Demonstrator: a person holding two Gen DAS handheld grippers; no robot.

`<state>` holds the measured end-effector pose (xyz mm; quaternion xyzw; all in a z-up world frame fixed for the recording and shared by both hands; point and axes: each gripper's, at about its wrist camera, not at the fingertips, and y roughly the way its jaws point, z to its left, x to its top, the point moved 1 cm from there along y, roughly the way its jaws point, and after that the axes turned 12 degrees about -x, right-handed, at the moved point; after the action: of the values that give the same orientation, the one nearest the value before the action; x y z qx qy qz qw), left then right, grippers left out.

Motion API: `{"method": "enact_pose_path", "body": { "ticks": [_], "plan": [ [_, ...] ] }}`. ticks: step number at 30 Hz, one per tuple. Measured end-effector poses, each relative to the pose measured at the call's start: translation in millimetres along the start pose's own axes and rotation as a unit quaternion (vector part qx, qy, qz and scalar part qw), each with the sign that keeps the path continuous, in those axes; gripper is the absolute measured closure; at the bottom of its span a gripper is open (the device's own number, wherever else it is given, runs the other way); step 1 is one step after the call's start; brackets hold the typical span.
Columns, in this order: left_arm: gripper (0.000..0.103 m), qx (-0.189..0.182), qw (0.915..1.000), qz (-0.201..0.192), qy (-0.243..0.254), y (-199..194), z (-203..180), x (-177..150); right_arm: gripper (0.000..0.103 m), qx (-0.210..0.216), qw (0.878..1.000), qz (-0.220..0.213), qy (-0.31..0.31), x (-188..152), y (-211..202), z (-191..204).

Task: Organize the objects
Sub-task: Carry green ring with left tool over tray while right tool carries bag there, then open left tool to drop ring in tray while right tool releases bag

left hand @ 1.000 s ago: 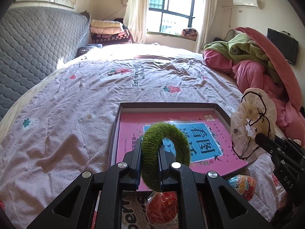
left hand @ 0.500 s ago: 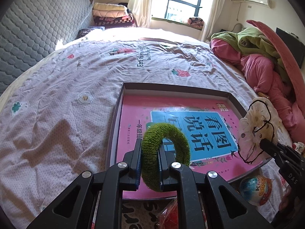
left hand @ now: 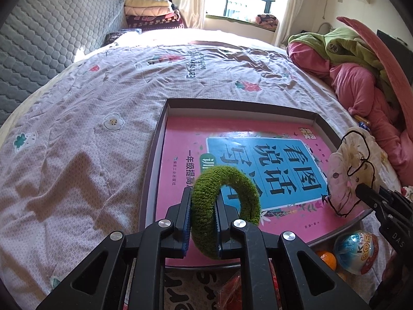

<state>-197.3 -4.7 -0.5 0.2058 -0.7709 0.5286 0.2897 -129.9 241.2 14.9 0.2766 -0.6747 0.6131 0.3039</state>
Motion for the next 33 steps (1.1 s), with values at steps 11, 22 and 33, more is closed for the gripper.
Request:
{"method": "enact_pose_path", "body": {
  "ticks": [11, 22, 33],
  "plan": [
    [0.081, -0.006, 0.9999, -0.011, 0.002, -6.6, -2.3, 3.2, 0.054, -0.043, 0.999, -0.009, -0.008, 1.6, -2.4, -6.3],
    [0.066, -0.017, 0.9993, -0.033, 0.006, -21.3, -7.5, 7.5, 0.053, -0.059, 0.997, -0.05, -0.006, 8.2, -19.4, -11.0],
    [0.05, -0.019, 0.9985, -0.049, 0.014, -35.5, -15.5, 9.6, 0.044, -0.046, 0.996, -0.073, -0.015, 9.1, -33.2, -5.1]
  ]
}}
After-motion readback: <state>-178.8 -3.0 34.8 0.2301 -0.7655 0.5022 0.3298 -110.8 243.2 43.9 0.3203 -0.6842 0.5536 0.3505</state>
